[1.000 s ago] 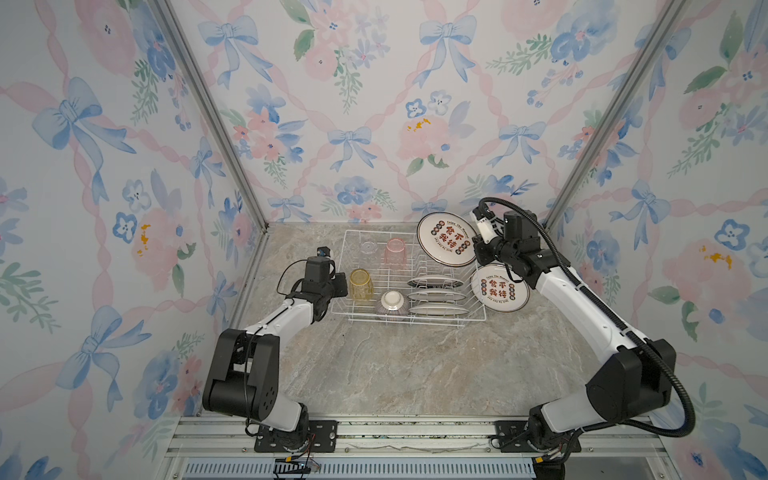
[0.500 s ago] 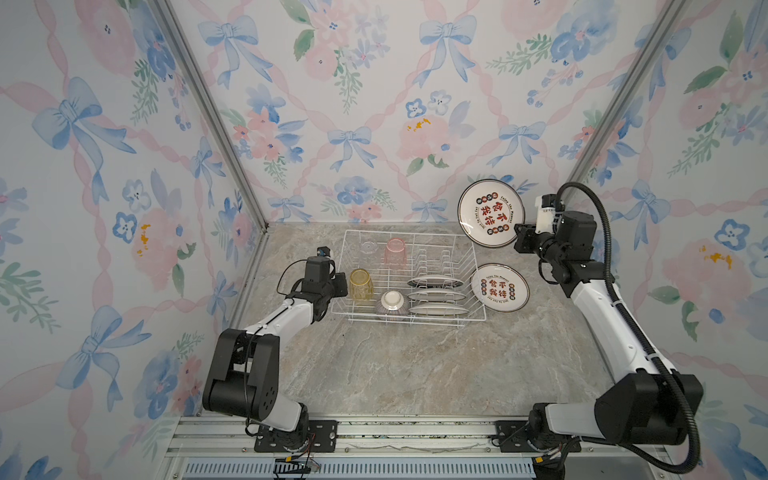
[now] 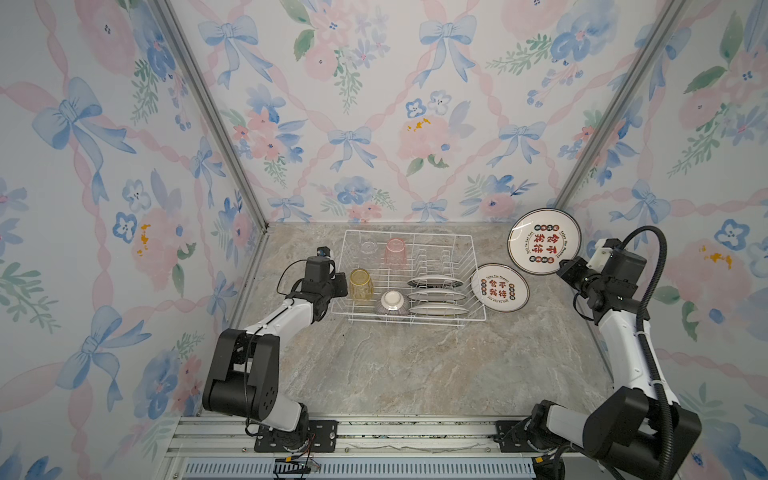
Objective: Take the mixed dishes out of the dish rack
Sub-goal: 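Carry the printed plate beside the rack and lower it onto the first plate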
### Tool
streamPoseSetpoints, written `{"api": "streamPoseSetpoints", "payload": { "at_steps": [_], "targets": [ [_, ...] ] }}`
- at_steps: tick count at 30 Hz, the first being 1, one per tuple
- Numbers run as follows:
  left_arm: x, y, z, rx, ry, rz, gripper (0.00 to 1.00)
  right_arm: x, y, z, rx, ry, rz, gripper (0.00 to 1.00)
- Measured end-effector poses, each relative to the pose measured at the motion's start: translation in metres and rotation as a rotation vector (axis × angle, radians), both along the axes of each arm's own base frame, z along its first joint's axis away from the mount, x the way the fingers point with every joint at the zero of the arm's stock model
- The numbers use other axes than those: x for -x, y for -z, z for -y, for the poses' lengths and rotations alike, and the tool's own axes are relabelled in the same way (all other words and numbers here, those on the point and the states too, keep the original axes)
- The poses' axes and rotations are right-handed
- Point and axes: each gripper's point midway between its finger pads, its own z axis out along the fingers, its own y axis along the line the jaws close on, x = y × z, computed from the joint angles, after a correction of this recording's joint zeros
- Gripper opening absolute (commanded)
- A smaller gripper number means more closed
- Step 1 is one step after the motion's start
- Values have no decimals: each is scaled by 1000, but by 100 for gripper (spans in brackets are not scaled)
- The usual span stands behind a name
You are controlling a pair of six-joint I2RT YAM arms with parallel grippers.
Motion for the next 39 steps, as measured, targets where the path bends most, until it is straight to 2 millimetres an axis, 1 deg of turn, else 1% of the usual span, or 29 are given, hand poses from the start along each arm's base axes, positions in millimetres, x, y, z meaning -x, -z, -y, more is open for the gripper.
{"api": "streamPoseSetpoints", "payload": {
  "at_steps": [5,9,14,17,20,33,39],
  "targets": [
    [0,0,0,0,0,1,0,6,37,-11,-108,-34,-85,0],
    [0,0,0,2,-1,6,0,5,60,-19,-177,-64,-137,0],
    [0,0,0,4,-1,13,0,9,99,-30,-274,-89,-224,0],
    [0,0,0,4,-1,14,0,10,116,-34,-316,-97,-267,0],
    [0,0,0,4,-1,16,0,11,127,-37,-347,-105,-292,0],
    [0,0,0,3,-3,16,0,4,166,-52,-439,-154,-368,0],
    [0,0,0,3,-3,16,0,1,175,-57,-463,-165,-382,0]
  ]
}}
